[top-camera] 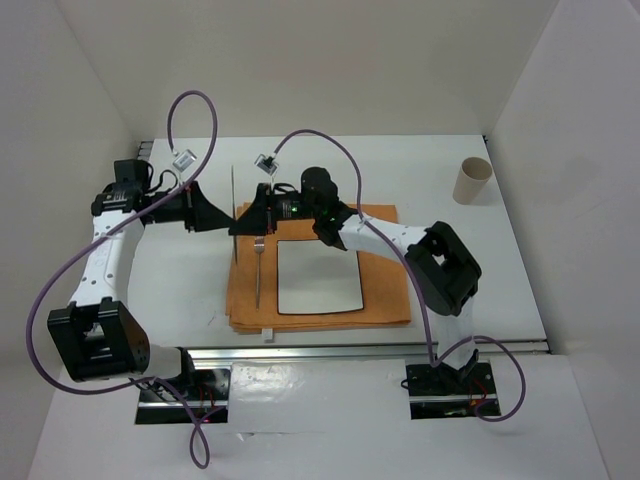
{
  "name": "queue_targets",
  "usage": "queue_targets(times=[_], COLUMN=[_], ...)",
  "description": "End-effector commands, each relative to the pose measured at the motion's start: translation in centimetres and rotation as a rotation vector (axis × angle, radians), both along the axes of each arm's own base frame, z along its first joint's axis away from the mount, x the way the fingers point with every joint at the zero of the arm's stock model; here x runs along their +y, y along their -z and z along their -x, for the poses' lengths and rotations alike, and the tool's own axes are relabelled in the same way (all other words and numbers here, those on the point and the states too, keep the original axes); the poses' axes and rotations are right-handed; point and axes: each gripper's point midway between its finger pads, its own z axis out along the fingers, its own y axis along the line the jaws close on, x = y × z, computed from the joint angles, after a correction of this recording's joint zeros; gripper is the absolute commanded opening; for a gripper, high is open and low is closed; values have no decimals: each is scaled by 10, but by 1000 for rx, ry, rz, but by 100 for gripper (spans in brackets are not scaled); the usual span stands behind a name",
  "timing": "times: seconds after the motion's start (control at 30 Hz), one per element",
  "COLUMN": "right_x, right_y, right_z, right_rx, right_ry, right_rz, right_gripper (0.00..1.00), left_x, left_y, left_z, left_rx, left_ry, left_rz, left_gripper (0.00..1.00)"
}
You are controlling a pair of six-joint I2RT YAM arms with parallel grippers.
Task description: Set the dinner table for one person
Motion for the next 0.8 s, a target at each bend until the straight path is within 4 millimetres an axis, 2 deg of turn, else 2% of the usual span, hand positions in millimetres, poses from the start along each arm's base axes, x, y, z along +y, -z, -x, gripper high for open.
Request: queue_targets(times=[0.0, 0.03, 0.07, 0.13, 0.17, 0.2, 0.23, 0.4, 0.6, 0.63, 0.73, 0.77], right_x=[-6, -8, -11, -18, -22, -24, -24, -22, -23, -24, -27, -27], right_y=[-19, -14, -18, -3, -4, -5, -5, -7, -1, -6, 11, 10], right_z=[7, 4, 4, 4, 6, 8, 8, 10, 6, 5, -4, -7], right_rx=[-32, -17, -35, -6, -17, -18, -18, -26, -25, -32, 21, 6], right_ry=[29, 57, 78, 105, 118, 119, 119, 90, 118, 129, 196, 205], right_rz=[24, 50, 60, 126, 128, 127, 127, 138, 141, 133, 204, 213], right_gripper=[0, 0, 0, 0, 0, 0, 0, 0, 0, 0, 0, 0], left_x=[-1, -1, -1, 0, -1, -2, -2, -9, -9, -8, -4, 0], left_y=[-12, -13, -14, -20, -22, -23, -27, -22, -15, -9, 0, 5], left_z=[-5, -8, -9, -12, -11, -11, -10, -5, -5, -7, -15, -21], left_rx=[-67, -82, -91, -127, -127, -131, -147, -118, -101, -102, -88, -80], left_ry=[6, 3, 4, -1, -6, 0, 4, 52, 54, 47, 8, -23], left_rz=[13, 12, 10, 8, 12, 22, 32, 53, 41, 34, 3, -40], left_gripper=[19, 23, 25, 26, 25, 16, 13, 1, 0, 0, 0, 0])
